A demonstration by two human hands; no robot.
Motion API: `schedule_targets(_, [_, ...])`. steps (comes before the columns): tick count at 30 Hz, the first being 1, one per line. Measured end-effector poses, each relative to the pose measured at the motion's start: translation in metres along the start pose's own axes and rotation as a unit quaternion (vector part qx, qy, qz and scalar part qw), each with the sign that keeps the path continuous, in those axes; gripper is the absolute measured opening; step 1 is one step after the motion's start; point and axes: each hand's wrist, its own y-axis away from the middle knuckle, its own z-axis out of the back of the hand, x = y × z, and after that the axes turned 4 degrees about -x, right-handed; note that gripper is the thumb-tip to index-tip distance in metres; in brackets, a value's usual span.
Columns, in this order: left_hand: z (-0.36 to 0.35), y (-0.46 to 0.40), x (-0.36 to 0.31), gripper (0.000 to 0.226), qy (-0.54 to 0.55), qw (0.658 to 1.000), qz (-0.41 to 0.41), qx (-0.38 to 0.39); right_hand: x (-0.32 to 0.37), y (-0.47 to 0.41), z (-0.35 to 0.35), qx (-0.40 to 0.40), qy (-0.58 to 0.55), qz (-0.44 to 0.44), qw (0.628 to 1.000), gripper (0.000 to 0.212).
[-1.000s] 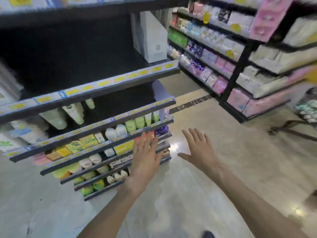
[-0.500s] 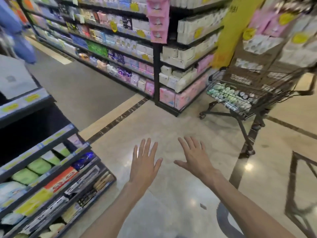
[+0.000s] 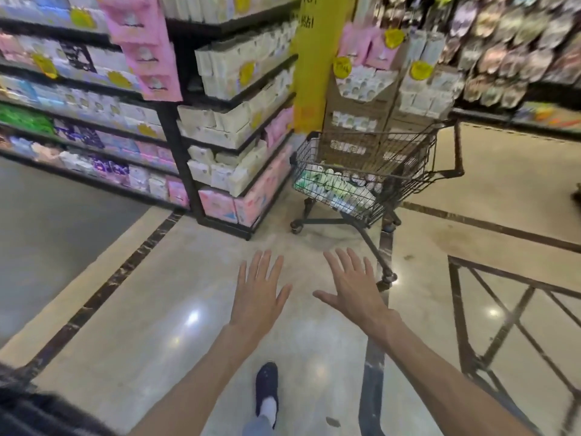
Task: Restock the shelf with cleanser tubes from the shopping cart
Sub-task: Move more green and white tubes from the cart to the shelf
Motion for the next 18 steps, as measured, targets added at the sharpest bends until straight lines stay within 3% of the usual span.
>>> schedule_targets(11, [-0.04, -0.252, 0.048, 0.062, 0.038, 0.994, -0.101, 0.028, -0.057, -0.204, 0.005, -0.005, -0.016, -0.112, 0.994, 0.09])
schedule_targets(18, [-0.088, -0.377, 0.061, 0.065, 0.035, 0.993, -0.104, 0.049, -0.104, -0.317, -0.015, 0.004, -0.045, -0.148, 0.988, 0.095])
